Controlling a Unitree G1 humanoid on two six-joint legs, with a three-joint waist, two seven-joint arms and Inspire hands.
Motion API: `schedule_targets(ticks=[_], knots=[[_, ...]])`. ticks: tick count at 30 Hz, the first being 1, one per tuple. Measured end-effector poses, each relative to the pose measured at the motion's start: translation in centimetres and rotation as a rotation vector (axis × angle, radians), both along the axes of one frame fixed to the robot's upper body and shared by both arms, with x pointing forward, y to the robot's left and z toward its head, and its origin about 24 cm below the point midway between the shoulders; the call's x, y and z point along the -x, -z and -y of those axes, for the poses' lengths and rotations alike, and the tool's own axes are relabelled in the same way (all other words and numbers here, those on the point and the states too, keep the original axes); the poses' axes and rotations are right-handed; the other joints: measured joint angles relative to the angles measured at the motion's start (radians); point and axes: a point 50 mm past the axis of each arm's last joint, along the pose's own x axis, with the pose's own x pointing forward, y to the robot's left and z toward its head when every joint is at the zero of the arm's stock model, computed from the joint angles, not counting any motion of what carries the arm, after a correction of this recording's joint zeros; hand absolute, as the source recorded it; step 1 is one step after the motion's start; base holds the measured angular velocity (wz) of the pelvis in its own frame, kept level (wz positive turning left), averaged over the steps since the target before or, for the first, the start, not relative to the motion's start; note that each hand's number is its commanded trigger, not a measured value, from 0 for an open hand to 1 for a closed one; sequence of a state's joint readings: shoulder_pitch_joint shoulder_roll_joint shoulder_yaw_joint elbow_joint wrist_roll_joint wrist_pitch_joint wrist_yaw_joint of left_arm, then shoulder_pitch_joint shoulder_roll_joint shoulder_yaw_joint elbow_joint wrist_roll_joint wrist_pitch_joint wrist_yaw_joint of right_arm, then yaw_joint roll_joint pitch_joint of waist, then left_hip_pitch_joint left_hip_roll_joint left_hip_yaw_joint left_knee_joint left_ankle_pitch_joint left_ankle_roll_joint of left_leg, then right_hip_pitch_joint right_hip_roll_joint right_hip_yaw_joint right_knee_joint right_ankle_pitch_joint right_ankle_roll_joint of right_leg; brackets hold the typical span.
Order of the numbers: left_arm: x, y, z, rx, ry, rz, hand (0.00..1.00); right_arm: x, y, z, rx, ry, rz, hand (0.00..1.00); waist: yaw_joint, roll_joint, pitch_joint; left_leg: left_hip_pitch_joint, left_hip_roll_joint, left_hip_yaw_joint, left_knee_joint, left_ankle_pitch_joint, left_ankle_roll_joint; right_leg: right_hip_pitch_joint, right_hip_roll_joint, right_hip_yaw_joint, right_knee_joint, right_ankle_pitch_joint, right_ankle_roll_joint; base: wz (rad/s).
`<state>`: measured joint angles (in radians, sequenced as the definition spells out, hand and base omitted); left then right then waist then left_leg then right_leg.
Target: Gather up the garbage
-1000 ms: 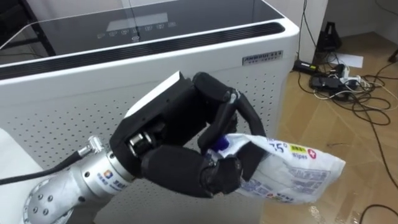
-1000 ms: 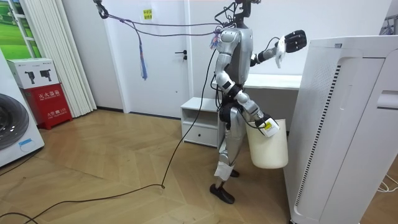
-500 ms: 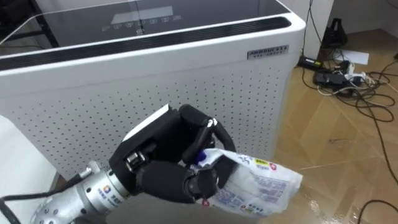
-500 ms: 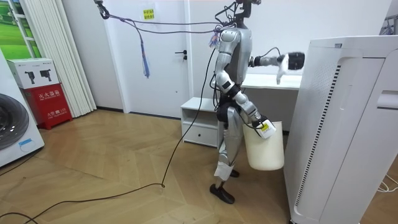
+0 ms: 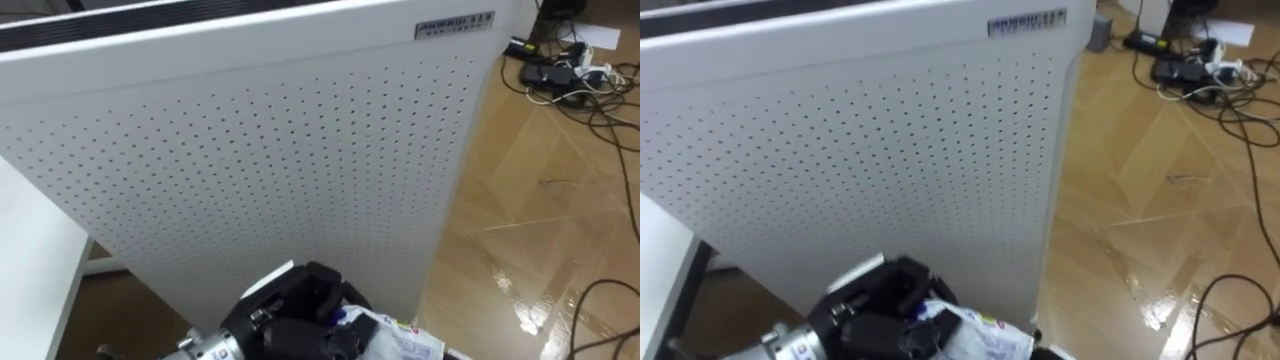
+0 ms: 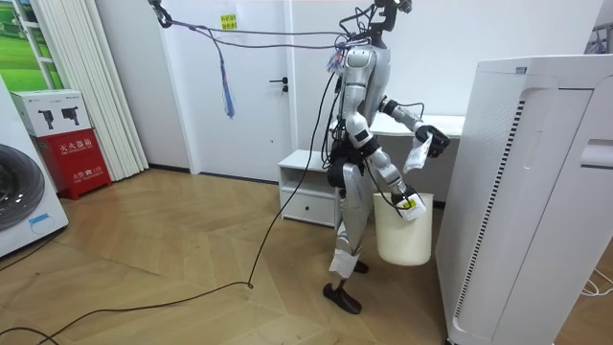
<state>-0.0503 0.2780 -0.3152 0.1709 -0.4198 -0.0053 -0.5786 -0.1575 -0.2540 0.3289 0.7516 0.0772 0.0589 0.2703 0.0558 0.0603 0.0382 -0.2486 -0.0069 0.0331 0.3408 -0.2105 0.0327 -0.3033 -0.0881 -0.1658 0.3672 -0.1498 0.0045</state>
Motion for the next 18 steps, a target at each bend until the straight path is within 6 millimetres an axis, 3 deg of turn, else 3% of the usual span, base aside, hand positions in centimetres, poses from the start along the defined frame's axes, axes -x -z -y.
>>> schedule_targets(ticks=[3,9,18], knots=[[0.0,0.3,0.4,0.009,0.005,-0.014,1.00,-0.7,-0.4,-0.3,-0.010,-0.007,0.023,1.00,0.000,-0.011,0.0043,-0.046,0.001,-0.008,0.018,0.001,-0.001,-0.042,-0.002,-0.003,0.013,0.000,-0.001,0.09],[-0.5,1.4,0.3,-0.011,-0.004,-0.063,1.00,-1.5,-0.7,-1.2,-0.028,-0.018,0.040,1.00,0.008,-0.012,0.0040,-0.074,0.000,-0.013,0.026,0.002,-0.001,-0.063,-0.011,-0.032,0.020,0.001,-0.003,0.05],[-0.5,3.3,-0.5,-0.097,-0.001,-0.127,1.00,-1.5,-0.4,-1.4,-0.035,-0.007,0.040,1.00,0.009,-0.031,0.0033,-0.088,-0.004,-0.011,0.022,0.006,0.001,-0.081,-0.015,-0.031,0.020,0.002,-0.004,0.00]])
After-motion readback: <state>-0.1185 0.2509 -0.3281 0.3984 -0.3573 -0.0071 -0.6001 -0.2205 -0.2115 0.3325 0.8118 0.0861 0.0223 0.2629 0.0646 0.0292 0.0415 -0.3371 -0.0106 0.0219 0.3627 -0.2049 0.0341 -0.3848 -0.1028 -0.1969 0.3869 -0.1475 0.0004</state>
